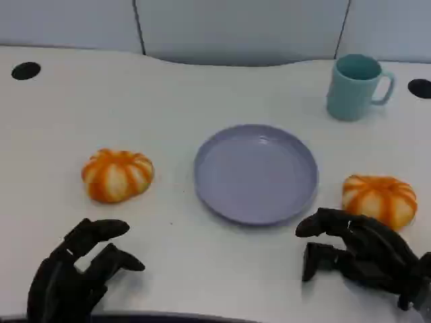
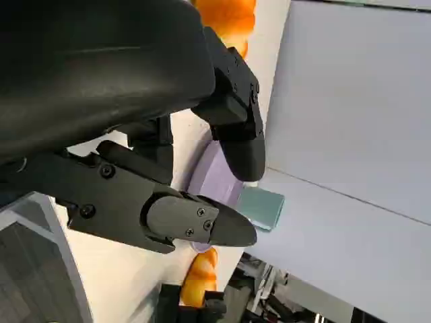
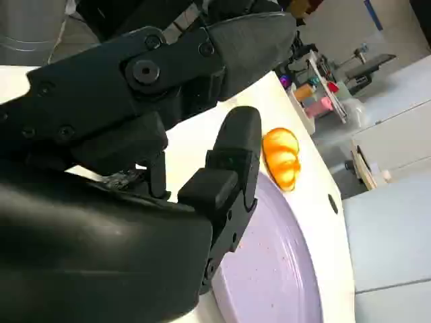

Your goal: Grasp the bread from the table and place it into the plate.

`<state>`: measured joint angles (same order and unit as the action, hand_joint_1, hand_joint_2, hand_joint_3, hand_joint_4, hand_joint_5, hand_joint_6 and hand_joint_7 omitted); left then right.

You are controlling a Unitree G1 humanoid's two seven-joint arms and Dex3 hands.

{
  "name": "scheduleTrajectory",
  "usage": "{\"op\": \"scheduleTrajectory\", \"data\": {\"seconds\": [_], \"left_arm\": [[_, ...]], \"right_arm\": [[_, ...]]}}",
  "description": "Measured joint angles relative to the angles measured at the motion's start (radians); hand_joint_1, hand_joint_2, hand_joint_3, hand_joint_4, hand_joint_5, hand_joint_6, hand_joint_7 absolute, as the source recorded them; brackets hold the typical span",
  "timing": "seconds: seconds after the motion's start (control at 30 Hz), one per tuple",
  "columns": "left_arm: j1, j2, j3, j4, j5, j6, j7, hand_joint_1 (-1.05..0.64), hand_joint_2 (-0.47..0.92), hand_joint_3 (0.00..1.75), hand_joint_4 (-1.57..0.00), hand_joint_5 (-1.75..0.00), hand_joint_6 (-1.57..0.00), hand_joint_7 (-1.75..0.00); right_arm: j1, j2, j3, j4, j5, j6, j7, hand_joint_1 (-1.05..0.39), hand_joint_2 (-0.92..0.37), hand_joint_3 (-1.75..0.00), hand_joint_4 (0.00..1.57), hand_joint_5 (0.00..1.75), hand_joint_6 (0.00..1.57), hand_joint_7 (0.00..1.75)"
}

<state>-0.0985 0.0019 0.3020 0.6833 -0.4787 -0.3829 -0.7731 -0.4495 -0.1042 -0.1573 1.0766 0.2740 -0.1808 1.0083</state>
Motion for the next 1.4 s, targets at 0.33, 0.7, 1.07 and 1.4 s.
{"op": "scheduleTrajectory", "data": {"seconds": [0.33, 0.7, 1.07, 1.4], "left_arm": [[-0.001, 0.0, 0.0, 0.0, 0.0, 0.003, 0.0, -0.54, 0.92, 0.18, -0.44, -1.49, -0.46, -1.01], [-0.001, 0.001, 0.0, 0.0, 0.0, 0.003, 0.0, -0.53, 0.92, 0.18, -0.46, -1.49, -0.47, -1.0], [-0.001, 0.002, 0.0, 0.0, 0.0, 0.006, -0.001, -0.53, 0.92, 0.17, -0.46, -1.49, -0.46, -1.0], [0.005, 0.007, -0.02, -0.043, 0.054, -0.058, 0.013, -0.53, 0.92, 0.17, -0.38, -1.49, -0.41, -1.04]], "right_arm": [[0.0, 0.0, 0.0, -0.001, 0.0, -0.004, 0.005, -0.45, -0.92, -0.11, 0.65, 1.37, 0.76, 0.77], [-0.002, 0.0, -0.004, 0.006, 0.001, 0.001, 0.008, -0.45, -0.92, -0.08, 0.66, 1.36, 0.78, 0.76], [0.001, 0.0, 0.001, -0.001, 0.0, -0.01, 0.009, -0.45, -0.92, -0.1, 0.65, 1.37, 0.77, 0.76], [0.002, 0.003, 0.0, 0.0, 0.0, -0.014, 0.007, -0.44, -0.92, -0.11, 0.66, 1.36, 0.78, 0.76]]}}
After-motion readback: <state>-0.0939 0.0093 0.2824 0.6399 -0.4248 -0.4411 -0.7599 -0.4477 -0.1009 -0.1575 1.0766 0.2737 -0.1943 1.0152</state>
